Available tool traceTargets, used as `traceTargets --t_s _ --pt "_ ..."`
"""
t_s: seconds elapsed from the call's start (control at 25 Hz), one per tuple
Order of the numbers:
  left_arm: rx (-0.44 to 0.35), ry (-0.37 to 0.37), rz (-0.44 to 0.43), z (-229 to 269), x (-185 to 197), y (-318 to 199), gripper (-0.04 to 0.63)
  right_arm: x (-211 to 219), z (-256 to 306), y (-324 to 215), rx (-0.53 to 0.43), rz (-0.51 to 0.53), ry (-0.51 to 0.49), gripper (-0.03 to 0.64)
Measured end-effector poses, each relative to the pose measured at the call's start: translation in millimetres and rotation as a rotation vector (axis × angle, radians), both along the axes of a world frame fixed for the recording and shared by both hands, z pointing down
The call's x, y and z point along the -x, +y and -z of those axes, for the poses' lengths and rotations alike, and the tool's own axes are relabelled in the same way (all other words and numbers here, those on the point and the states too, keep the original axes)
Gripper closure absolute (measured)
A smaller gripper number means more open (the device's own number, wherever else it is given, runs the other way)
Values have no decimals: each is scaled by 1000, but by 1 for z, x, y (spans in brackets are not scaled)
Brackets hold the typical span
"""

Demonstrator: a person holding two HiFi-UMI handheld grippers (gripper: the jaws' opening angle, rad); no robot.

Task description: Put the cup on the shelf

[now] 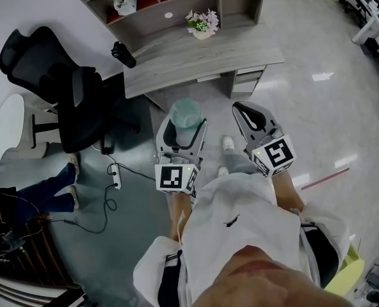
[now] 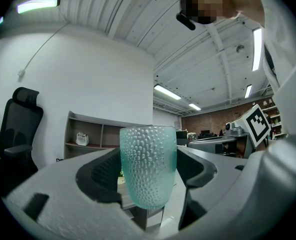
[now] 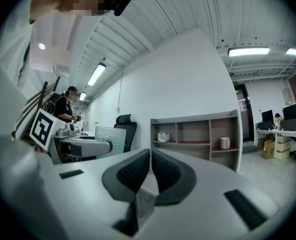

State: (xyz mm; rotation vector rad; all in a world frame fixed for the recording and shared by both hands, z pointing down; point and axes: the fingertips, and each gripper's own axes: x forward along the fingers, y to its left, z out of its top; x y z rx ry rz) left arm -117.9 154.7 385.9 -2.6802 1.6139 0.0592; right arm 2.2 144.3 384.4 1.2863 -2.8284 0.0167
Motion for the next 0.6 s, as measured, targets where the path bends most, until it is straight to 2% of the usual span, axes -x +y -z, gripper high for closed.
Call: traceTargets --t_s 0.6 --pt "15 -6 34 -6 -14 -84 233 -12 -1 -89 2 37 -11 581"
